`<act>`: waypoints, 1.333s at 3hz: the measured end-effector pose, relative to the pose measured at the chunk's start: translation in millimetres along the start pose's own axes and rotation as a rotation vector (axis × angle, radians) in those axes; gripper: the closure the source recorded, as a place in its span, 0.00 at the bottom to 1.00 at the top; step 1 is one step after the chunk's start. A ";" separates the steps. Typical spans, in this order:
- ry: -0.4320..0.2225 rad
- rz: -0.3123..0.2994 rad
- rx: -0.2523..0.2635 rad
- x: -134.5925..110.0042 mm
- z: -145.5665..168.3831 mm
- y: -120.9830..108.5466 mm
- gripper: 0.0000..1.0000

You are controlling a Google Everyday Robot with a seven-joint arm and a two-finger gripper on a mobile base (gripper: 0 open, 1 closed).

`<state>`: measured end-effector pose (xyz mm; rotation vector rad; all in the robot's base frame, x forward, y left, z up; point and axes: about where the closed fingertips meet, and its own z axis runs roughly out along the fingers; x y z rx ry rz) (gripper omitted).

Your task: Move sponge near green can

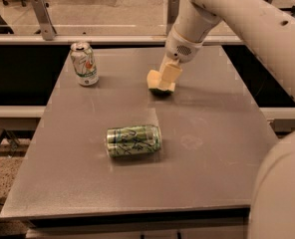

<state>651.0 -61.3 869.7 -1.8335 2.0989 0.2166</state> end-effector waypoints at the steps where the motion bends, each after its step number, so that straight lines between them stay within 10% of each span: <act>1: -0.056 -0.159 -0.068 9.6 -21.0 47.5 1.00; 4: -0.141 -0.441 -0.168 32.0 -52.0 101.4 1.00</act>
Offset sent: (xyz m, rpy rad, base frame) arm -0.1068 -0.0339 0.0286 0.0794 -0.0174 0.4273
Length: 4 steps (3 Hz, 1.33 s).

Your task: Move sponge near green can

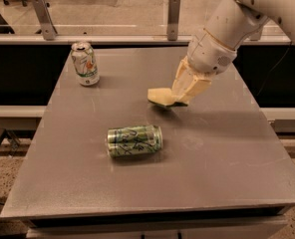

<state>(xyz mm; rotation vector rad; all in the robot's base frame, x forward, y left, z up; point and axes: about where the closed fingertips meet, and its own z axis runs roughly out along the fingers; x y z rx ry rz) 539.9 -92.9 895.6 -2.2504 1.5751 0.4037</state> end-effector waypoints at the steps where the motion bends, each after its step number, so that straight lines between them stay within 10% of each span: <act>1: -0.030 -0.057 -0.034 -2.4 1.7 18.7 1.00; 2: -0.065 -0.097 -0.072 -8.0 9.1 38.8 1.00; 4: -0.069 -0.145 -0.103 -14.9 21.7 66.9 0.50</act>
Offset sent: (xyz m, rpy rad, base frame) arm -0.0796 -0.0084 -0.0186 0.0430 0.1156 0.2149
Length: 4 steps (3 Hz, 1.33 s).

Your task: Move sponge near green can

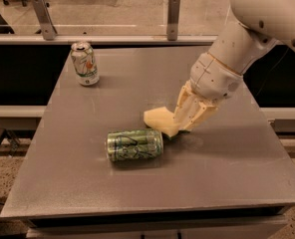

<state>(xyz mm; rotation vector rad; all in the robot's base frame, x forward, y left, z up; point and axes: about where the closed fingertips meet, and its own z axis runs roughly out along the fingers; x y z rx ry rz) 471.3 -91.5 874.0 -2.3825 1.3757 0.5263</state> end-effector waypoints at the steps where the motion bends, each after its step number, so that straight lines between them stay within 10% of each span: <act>1: 0.001 -0.001 0.015 -0.1 0.9 -4.8 0.27; 2: 0.001 -0.002 0.025 -0.3 1.7 -8.0 0.04; 4: 0.002 -0.002 0.032 -0.5 2.2 -10.0 0.00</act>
Offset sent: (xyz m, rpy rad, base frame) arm 0.0035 0.0024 -0.0003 0.0055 -0.0105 -0.0058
